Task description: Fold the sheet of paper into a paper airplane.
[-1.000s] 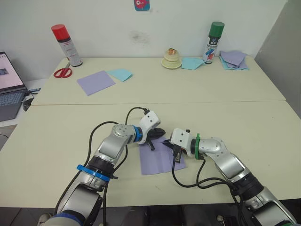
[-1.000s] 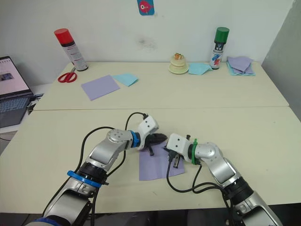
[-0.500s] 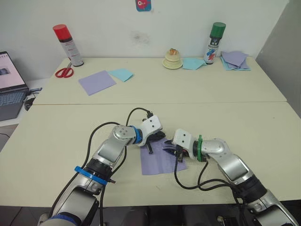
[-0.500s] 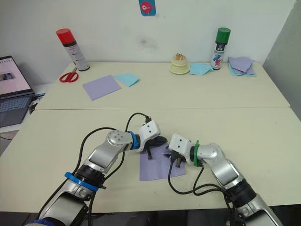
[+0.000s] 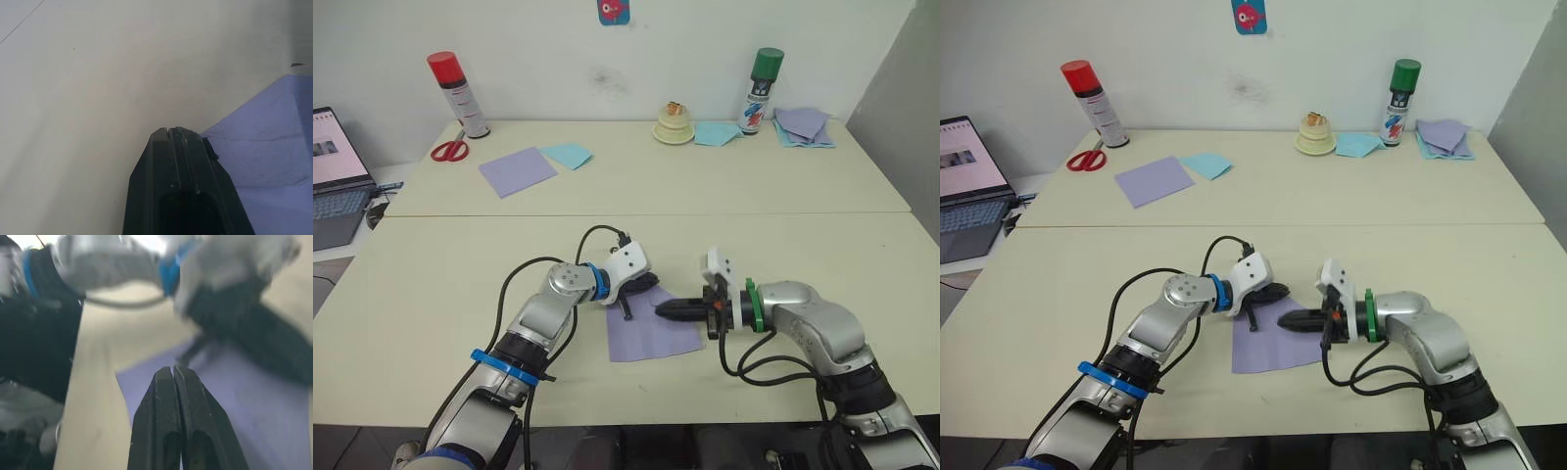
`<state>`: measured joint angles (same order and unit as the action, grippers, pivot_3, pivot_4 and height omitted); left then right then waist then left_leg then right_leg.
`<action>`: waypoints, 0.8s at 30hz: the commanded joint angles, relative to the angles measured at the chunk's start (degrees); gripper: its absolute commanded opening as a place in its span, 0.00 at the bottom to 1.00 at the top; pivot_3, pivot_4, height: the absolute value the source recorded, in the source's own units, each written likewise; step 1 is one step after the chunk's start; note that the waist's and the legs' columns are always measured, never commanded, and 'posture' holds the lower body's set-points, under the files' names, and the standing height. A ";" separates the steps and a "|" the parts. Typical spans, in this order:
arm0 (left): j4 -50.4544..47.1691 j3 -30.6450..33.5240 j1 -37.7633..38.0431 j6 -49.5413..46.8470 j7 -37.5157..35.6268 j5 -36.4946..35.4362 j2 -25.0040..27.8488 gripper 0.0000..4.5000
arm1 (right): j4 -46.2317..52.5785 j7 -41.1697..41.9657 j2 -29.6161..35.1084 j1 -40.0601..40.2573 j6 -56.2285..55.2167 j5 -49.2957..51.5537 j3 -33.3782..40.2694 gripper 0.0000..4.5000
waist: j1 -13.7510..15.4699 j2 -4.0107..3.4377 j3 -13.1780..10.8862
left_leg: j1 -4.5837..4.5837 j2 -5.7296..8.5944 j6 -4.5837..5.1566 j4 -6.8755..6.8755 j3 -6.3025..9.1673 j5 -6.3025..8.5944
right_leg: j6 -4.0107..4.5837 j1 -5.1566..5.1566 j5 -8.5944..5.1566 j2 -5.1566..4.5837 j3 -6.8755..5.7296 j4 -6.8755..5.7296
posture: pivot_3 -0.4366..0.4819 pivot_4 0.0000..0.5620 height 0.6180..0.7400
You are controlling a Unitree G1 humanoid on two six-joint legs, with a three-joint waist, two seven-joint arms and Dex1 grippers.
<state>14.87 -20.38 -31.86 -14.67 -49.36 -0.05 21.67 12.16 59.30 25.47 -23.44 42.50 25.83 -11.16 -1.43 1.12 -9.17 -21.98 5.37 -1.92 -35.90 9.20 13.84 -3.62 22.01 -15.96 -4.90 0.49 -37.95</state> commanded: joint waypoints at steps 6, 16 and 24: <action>4.53 -1.75 0.22 1.19 -0.51 2.88 0.02 0.00 | -12.91 -13.57 -5.94 -1.08 -9.65 -9.67 -0.63 0.01 | 0.07 0.03 0.03 | 0.00 0.03 -0.01 0.00 -0.01 -0.01 | 0.01 0.04 0.01 0.00 0.02 -0.05 | 0.48 0.27 1.00; 6.40 -1.89 -1.00 2.69 -0.76 3.47 -0.55 0.00 | -13.94 -8.90 2.41 2.22 -15.72 -17.35 -6.71 0.01 | 0.08 0.02 0.07 | 0.07 0.04 0.00 -0.04 -0.02 0.00 | -0.01 -0.08 0.00 0.00 -0.01 -0.02 | 0.48 0.27 1.00; 7.20 -1.59 -1.45 3.32 -0.64 3.66 -0.61 0.00 | -8.46 -6.25 3.65 6.31 -14.71 -8.85 0.93 0.01 | 0.16 0.03 0.09 | 0.17 0.00 0.01 -0.05 0.03 0.00 | -0.05 -0.31 -0.02 -0.01 -0.09 0.04 | 0.48 0.27 1.00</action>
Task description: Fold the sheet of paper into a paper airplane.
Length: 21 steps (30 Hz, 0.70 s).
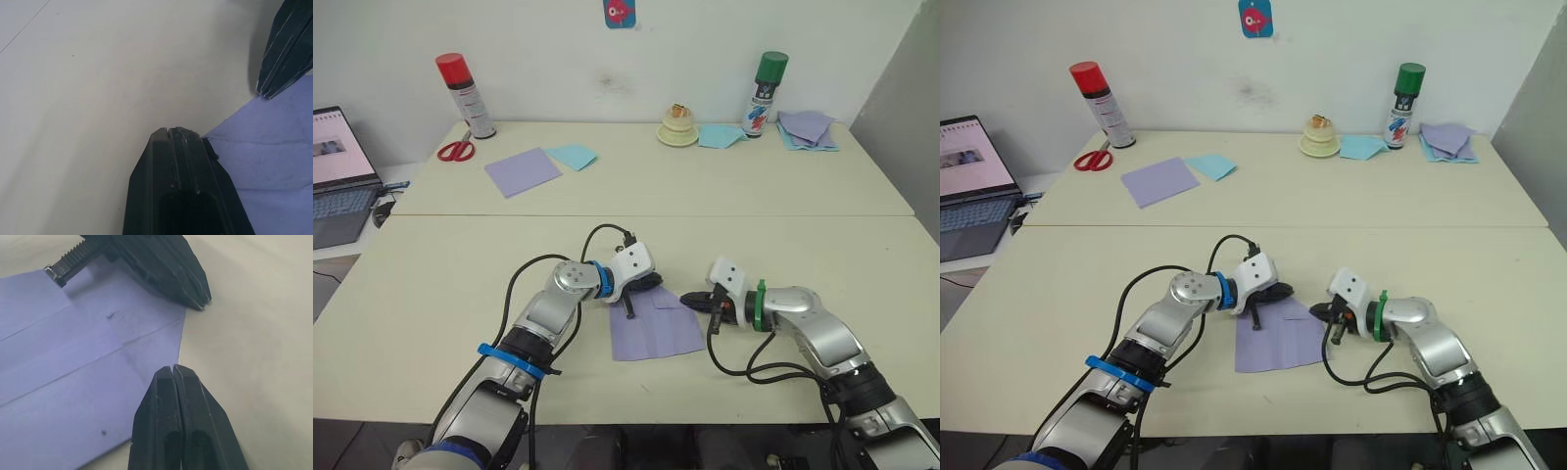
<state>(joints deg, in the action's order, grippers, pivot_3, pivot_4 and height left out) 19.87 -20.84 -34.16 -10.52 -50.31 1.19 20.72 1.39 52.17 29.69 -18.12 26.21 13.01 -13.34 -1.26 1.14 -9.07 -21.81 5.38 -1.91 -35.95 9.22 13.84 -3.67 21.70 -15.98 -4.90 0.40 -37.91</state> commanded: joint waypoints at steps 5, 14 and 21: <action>1.61 -0.98 1.25 -0.78 0.06 2.42 0.60 0.00 | 2.55 1.65 -2.58 0.06 -3.11 4.83 3.49 0.01 | -0.14 -0.01 -0.01 | 0.00 -0.02 0.00 0.00 -0.01 0.00 | 0.01 0.04 0.01 0.01 0.01 -0.04 | 0.48 0.27 1.00; -0.84 -0.32 1.83 -0.85 0.21 2.11 1.09 0.00 | -3.60 -2.51 -7.06 -4.08 -4.63 -3.13 -3.07 0.01 | -0.25 -0.01 0.00 | -0.03 0.01 -0.01 0.00 -0.01 -0.01 | 0.04 0.10 0.03 0.02 0.03 -0.05 | 0.48 0.27 1.00; -8.98 2.51 3.01 -2.76 0.61 -1.97 -1.05 0.00 | -4.68 -0.84 -5.65 -3.56 -6.07 -6.61 -5.88 0.01 | -0.28 -0.02 -0.01 | -0.10 0.00 -0.01 0.02 -0.03 -0.01 | 0.05 0.25 0.03 0.02 0.08 -0.06 | 0.48 0.27 1.00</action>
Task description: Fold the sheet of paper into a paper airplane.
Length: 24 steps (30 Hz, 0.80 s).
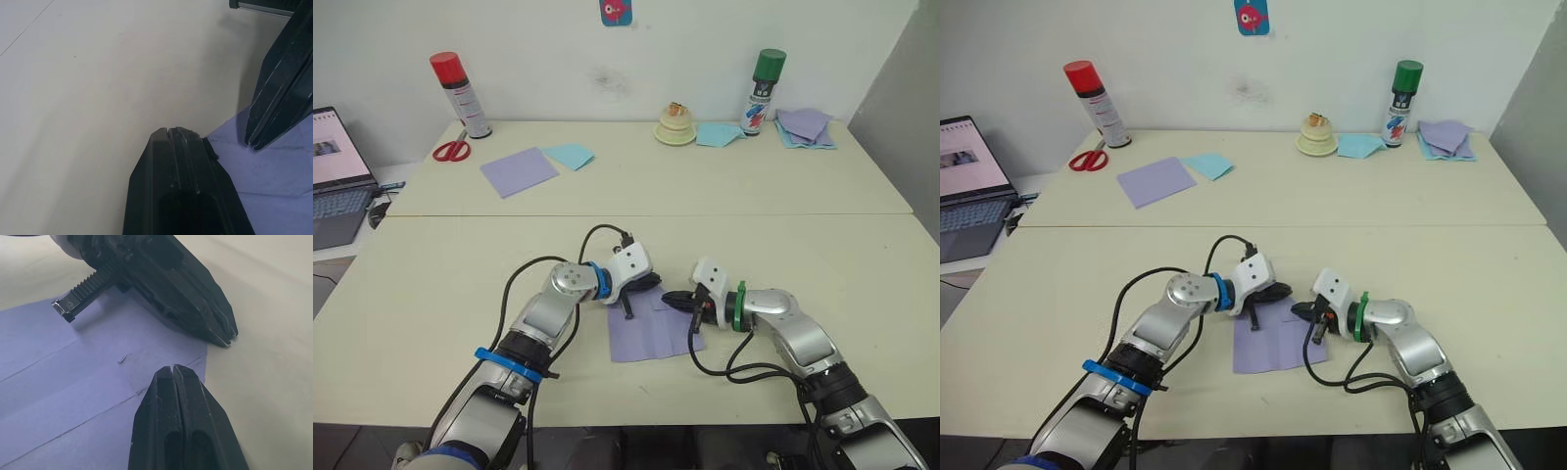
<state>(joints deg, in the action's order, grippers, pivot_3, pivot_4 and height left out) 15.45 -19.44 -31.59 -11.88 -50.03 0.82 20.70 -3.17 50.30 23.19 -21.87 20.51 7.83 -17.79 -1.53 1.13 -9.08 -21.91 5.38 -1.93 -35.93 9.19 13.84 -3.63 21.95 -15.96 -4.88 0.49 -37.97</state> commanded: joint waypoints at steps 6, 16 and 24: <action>-3.52 -0.36 2.07 -3.83 1.91 1.23 -0.16 0.00 | -0.30 0.82 0.99 0.56 -0.84 -2.26 -1.81 0.01 | 0.00 0.01 0.00 | -0.03 -0.01 0.00 0.00 -0.01 0.00 | 0.00 0.03 0.00 0.00 0.00 -0.01 | 0.48 0.27 1.00; 2.07 3.42 3.38 -3.98 12.56 6.48 5.51 0.00 | 0.12 0.41 1.15 1.22 -0.08 -2.46 -1.78 0.01 | -0.44 -0.05 0.07 | 0.35 -0.13 0.00 0.05 -0.03 0.01 | -0.13 -0.22 -0.08 0.14 0.15 -0.02 | 0.48 0.27 1.00; -7.86 14.31 4.56 -1.30 13.27 -4.74 3.18 0.00 | 2.49 -0.19 -1.70 1.30 0.41 2.01 1.86 0.01 | -0.26 -0.02 0.04 | 0.08 -0.13 -0.03 0.03 0.00 0.00 | 0.05 0.09 0.03 0.15 0.17 -0.07 | 0.48 0.27 1.00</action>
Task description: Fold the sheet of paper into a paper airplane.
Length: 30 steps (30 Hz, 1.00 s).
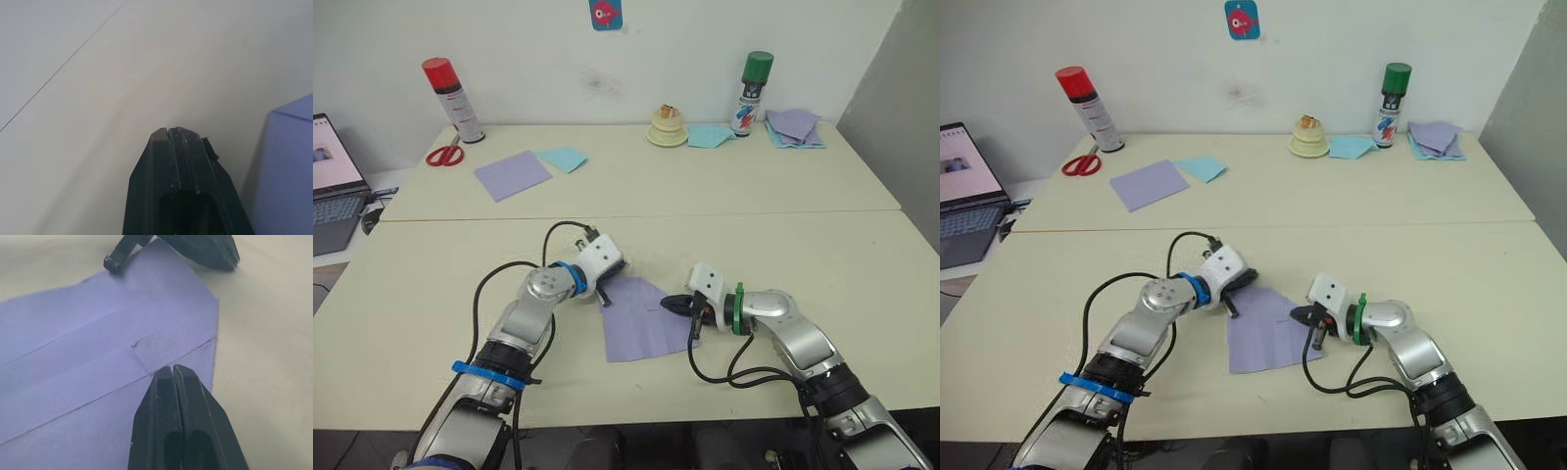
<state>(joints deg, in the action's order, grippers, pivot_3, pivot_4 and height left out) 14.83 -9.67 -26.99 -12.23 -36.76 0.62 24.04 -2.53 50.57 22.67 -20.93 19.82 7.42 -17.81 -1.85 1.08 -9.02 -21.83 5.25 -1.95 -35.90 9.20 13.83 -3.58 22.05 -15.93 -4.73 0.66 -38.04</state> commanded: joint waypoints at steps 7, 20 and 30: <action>-26.54 11.33 6.24 -13.23 -5.59 -16.83 4.08 0.17 | 10.79 1.76 1.28 0.24 4.29 8.05 6.17 0.38 | 0.04 -0.01 -0.07 | -0.52 0.12 -0.24 -0.04 -0.01 -0.12 | 0.02 0.33 0.03 -0.18 0.02 0.10 | 0.48 0.27 1.00; -33.78 1.03 16.87 -18.61 -5.10 -15.69 5.25 0.22 | 14.24 3.10 4.01 2.38 0.09 7.09 4.90 0.92 | 0.26 -0.03 -0.13 | -0.49 0.09 -0.01 -0.05 0.03 0.01 | 0.03 0.26 0.03 -0.13 0.01 0.06 | 0.48 0.27 1.00; -29.11 -1.49 16.96 -17.50 -5.38 -14.45 3.65 0.00 | 11.43 -3.66 -2.51 1.53 6.96 11.28 7.52 0.80 | 0.22 -0.04 -0.13 | -0.48 0.06 -0.02 -0.05 0.03 0.01 | 0.04 0.28 0.03 -0.16 0.04 0.05 | 0.48 0.27 1.00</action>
<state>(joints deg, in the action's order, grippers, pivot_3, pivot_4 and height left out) -13.31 -11.48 -9.65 -30.72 -41.91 -13.62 27.71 8.56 48.41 20.58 -18.29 24.83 16.88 -12.29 -1.62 1.05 -9.15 -22.31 5.32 -1.97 -35.96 9.24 13.84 -3.54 22.32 -15.90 -4.90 0.72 -37.99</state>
